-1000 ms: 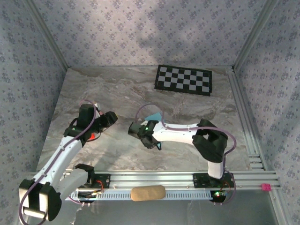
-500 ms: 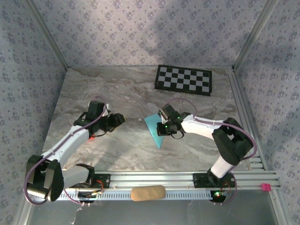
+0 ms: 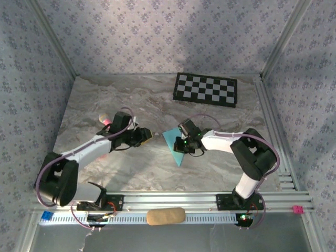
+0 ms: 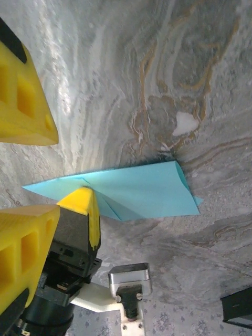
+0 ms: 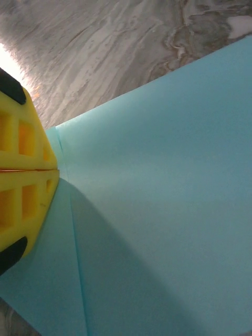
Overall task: Fold a paper plane with a square sheet of paper (pick it up from the middle)
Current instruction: Rotate the paper at the center of the table.
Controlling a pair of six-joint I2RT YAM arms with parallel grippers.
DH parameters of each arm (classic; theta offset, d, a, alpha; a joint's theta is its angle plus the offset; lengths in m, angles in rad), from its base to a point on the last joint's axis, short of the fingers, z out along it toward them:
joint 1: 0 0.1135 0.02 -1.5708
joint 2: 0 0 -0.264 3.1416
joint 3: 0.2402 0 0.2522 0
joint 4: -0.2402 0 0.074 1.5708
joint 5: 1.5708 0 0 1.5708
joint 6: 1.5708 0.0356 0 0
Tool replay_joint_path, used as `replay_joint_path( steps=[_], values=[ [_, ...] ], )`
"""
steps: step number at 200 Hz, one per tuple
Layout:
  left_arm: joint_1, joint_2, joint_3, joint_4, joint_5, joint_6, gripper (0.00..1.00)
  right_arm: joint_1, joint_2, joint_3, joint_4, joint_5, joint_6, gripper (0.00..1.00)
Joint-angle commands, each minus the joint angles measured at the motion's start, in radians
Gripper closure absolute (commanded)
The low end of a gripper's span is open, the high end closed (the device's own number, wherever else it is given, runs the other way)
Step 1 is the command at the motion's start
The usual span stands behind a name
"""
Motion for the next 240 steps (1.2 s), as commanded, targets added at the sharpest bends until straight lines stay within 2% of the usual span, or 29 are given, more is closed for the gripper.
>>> replay_joint_path(
  steps=[1,12,63,104,181,216,225,240],
  values=[
    [-0.018,0.053,0.070,0.098,0.042,-0.024,0.68,0.054,0.026,-0.016,-0.046,0.112,0.181,0.91],
    [-0.026,0.085,0.091,0.106,0.048,-0.029,0.70,0.075,0.022,-0.024,-0.040,0.141,0.257,0.91],
    [-0.049,0.238,0.189,0.100,0.089,-0.047,0.78,0.147,0.027,-0.126,0.245,0.200,0.605,0.92],
    [-0.097,0.343,0.237,0.102,0.084,-0.066,0.82,0.202,0.008,-0.156,0.308,0.283,0.713,0.92],
    [-0.128,0.510,0.277,0.113,0.056,-0.074,0.88,0.213,-0.028,-0.136,0.321,0.267,0.619,0.90],
    [-0.128,0.529,0.264,0.106,0.038,-0.062,0.90,0.208,-0.072,-0.127,0.316,0.260,0.541,0.89],
    [-0.128,0.534,0.266,0.095,0.037,-0.055,0.91,0.203,-0.094,-0.119,0.292,0.259,0.509,0.88],
    [-0.129,0.534,0.263,0.089,0.032,-0.046,0.92,0.191,-0.136,-0.074,0.150,0.281,0.440,0.83]
  ],
)
